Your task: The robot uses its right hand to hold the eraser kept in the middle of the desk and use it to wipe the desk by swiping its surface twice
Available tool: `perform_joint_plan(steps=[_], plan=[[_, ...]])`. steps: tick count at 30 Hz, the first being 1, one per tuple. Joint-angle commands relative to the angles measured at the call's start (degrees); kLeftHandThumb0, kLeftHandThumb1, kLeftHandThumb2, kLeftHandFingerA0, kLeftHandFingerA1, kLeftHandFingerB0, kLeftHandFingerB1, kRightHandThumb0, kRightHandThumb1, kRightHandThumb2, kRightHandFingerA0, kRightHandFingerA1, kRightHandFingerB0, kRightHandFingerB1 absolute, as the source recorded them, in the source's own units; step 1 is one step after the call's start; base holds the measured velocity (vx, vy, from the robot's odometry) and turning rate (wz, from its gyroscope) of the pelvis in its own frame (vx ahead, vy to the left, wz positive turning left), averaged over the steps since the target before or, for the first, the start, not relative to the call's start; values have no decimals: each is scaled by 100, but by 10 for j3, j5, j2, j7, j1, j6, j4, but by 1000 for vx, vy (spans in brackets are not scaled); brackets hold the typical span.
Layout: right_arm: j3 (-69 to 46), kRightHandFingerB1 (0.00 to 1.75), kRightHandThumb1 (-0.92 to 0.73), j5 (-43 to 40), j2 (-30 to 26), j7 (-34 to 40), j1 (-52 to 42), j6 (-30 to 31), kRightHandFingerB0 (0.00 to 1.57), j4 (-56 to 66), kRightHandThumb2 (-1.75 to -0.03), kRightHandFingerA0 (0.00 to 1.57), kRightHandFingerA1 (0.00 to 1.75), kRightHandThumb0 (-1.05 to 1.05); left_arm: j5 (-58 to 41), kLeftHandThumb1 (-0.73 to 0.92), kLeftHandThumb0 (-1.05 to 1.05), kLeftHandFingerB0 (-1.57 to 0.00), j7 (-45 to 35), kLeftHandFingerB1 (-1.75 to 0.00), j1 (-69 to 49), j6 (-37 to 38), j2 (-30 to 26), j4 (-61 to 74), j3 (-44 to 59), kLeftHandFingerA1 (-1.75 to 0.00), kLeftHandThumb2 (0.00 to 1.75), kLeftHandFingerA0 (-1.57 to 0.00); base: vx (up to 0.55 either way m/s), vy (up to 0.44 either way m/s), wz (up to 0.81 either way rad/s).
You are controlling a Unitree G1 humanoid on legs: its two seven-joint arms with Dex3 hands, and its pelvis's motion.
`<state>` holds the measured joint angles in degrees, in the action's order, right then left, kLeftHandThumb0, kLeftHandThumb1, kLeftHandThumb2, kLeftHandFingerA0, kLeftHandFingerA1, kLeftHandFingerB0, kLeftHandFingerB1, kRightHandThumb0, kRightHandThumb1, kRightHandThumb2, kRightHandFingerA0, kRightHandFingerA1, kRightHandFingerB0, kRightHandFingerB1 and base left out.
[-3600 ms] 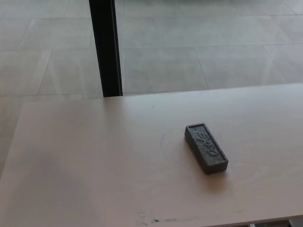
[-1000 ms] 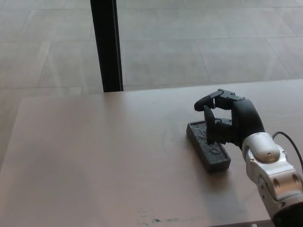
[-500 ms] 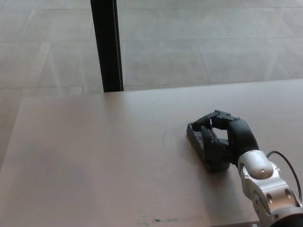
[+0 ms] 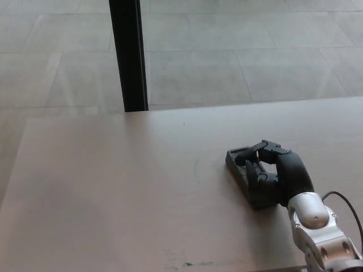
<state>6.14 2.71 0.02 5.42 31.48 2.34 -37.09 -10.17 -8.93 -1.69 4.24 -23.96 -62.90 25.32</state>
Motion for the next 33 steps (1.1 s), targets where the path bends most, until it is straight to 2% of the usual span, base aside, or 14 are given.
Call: perform_joint_plan(steps=[1, 4, 5, 10, 11, 13, 14, 19, 22, 23, 24, 26, 27, 33], plan=[[20, 146, -64, 41, -5, 14, -22, 13, 75, -18, -91, 91, 175, -37, -5, 78, -53, -43, 6, -49, 6, 13, 1, -6, -1, -65, 62, -64, 0, 0, 0], [35, 154, -67, 56, -5, 21, -29, -2, 72, -32, -88, 91, 175, -35, -6, 59, -48, -35, 10, -59, 8, 14, 1, -9, 0, -75, 102, -66, 0, 0, 0], [34, 167, -67, 55, -4, 22, -30, 8, 65, -33, -84, 94, 175, -34, -6, 79, -54, -44, 11, -51, 9, 16, 1, -11, 1, -66, 63, -65, 0, 0, 0], [41, 157, -70, 76, -37, 17, -39, 3, 60, -50, -79, 89, 175, -32, -13, 80, -52, -45, 8, -51, 7, 17, 2, -11, 7, -64, 63, -64, 0, 0, 0], [34, 145, -71, 75, -49, 19, -39, 13, 68, -53, -83, 88, 175, -31, -11, 60, -48, -36, 11, -59, 6, 17, 2, -11, 6, -75, 104, -65, 0, 0, 0], [7, 169, -68, 52, -59, 18, -43, 21, 55, -57, -88, 90, 175, -31, -12, 80, -53, -46, 8, -52, 7, 21, 3, -15, 7, -66, 62, -64, 0, 0, 0], [-6, 174, -64, 44, -65, 19, -42, 27, 59, -63, -93, 91, 175, -31, -12, 61, -50, -37, 10, -59, 7, 21, 3, -16, 7, -75, 104, -66, 0, 0, 0], [-67, 173, -69, 21, -99, 16, -53, 5, 61, -94, -87, 96, 175, -31, -13, 82, -52, -45, 6, -51, -4, 21, 5, -6, 7, -65, 63, -63, 0, 0, 0], [-113, 159, -70, 3, -106, 30, -53, 15, 69, -113, -84, 98, 175, -34, -11, 63, -48, -35, 11, -59, -11, 26, 9, -2, 6, -73, 106, -61, 0, 0, 0], [-123, 154, -67, 0, -108, 34, -54, 18, 75, -115, -90, 97, 175, -33, -11, 84, -52, -45, 8, -51, -12, 27, 9, 1, 6, -63, 65, -62, 0, 0, 0], [-143, 152, -68, -13, -105, 37, -52, 23, 70, -118, -85, 99, 175, -34, -13, 64, -47, -35, 10, -59, -13, 25, 11, 5, 7, -73, 106, -61, 0, 0, 0], [-154, 147, -62, -14, -105, 34, -52, 20, 75, -126, -90, 99, 175, -34, -9, 84, -52, -46, 12, -51, -17, 30, 11, 7, 5, -62, 64, -63, 0, 0, 0], [-168, 121, -54, -22, -108, 35, -57, 18, 90, -130, -101, 120, 138, -48, -6, 65, -49, -36, 13, -59, -16, 32, 10, 5, 3, -74, 107, -65, 0, 0, 0], [-200, 163, -65, -34, -103, 38, -74, 10, 69, -138, -84, 100, 175, -37, -12, 85, -52, -47, 11, -51, -9, 27, 11, 7, 7, -61, 64, -62, 0, 0, 0]])
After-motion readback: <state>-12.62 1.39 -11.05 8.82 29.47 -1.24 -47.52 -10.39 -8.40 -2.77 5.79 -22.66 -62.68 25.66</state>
